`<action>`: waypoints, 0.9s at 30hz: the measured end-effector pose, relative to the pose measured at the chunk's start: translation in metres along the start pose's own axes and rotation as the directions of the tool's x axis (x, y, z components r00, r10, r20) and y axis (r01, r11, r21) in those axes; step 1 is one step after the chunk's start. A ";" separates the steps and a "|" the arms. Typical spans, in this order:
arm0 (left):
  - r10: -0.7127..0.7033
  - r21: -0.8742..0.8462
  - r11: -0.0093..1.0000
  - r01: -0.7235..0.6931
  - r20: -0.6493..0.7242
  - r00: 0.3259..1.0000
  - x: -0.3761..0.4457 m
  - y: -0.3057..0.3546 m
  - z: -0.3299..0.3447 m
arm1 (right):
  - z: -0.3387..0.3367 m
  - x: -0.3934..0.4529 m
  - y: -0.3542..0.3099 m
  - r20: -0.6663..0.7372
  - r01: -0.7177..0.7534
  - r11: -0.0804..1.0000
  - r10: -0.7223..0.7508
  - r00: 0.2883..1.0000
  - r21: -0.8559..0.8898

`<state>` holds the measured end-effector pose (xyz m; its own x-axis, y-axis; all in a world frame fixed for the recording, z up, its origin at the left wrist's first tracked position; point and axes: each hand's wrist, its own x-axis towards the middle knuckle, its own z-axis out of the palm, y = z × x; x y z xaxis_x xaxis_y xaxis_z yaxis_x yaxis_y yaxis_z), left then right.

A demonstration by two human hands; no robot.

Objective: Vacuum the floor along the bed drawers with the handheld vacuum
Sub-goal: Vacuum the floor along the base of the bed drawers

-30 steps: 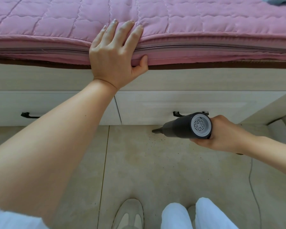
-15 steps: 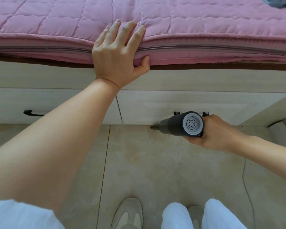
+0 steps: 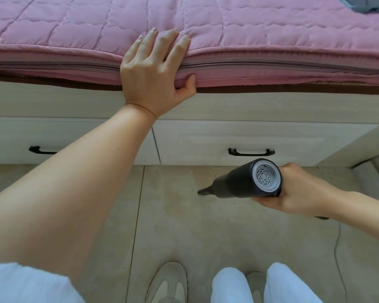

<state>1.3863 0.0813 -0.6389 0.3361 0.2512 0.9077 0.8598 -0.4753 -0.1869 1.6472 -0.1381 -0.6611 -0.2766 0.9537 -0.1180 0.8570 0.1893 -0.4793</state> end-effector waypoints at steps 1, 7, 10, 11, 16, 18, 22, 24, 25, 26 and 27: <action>0.001 -0.001 1.000 -0.001 0.002 1.000 0.000 0.000 0.000 | 0.001 0.002 0.001 -0.010 0.000 1.000 0.000 1.000 -0.003; 0.004 -0.009 1.000 -0.004 -0.007 1.000 0.001 0.000 0.001 | 0.008 0.020 0.001 -0.098 -0.034 0.998 0.027 0.995 -0.061; 0.004 -0.007 1.000 -0.004 -0.006 1.000 0.000 0.000 0.001 | 0.008 0.026 0.002 -0.094 -0.047 0.996 0.040 0.995 -0.076; 0.006 -0.005 1.000 -0.006 -0.007 1.000 0.000 -0.001 0.001 | 0.009 0.026 0.003 -0.082 -0.047 0.997 0.042 0.996 -0.067; 0.011 0.004 1.000 -0.011 -0.014 1.000 0.000 0.000 0.001 | 0.006 0.013 -0.001 -0.041 -0.027 0.999 0.026 0.999 -0.027; 0.013 0.007 1.000 -0.013 -0.014 1.000 0.000 -0.001 0.001 | 0.007 0.006 -0.001 -0.036 -0.022 1.000 0.022 0.999 -0.010; 0.014 0.010 1.000 -0.014 -0.008 1.000 0.000 -0.001 0.001 | 0.008 -0.009 0.002 -0.027 -0.009 1.000 0.010 1.000 0.028; 0.014 0.003 1.000 -0.014 -0.004 1.000 0.000 -0.001 0.001 | 0.009 -0.016 0.003 -0.013 0.023 0.998 -0.023 1.000 0.051; 0.013 0.000 1.000 -0.013 -0.001 1.000 0.000 -0.001 0.001 | 0.010 -0.019 0.003 -0.002 0.041 0.998 -0.040 0.999 0.056; 0.011 -0.002 1.000 -0.011 -0.001 1.000 0.000 -0.001 0.001 | 0.011 -0.021 0.003 0.005 0.055 0.997 -0.056 0.998 0.052; 0.009 -0.003 1.000 -0.010 -0.002 1.000 0.000 -0.001 0.001 | 0.011 -0.021 0.003 0.008 0.063 0.997 -0.064 0.998 0.047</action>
<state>1.3856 0.0828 -0.6395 0.3436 0.2450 0.9066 0.8552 -0.4805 -0.1942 1.6512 -0.1605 -0.6702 -0.3343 0.9377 -0.0945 0.8166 0.2382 -0.5258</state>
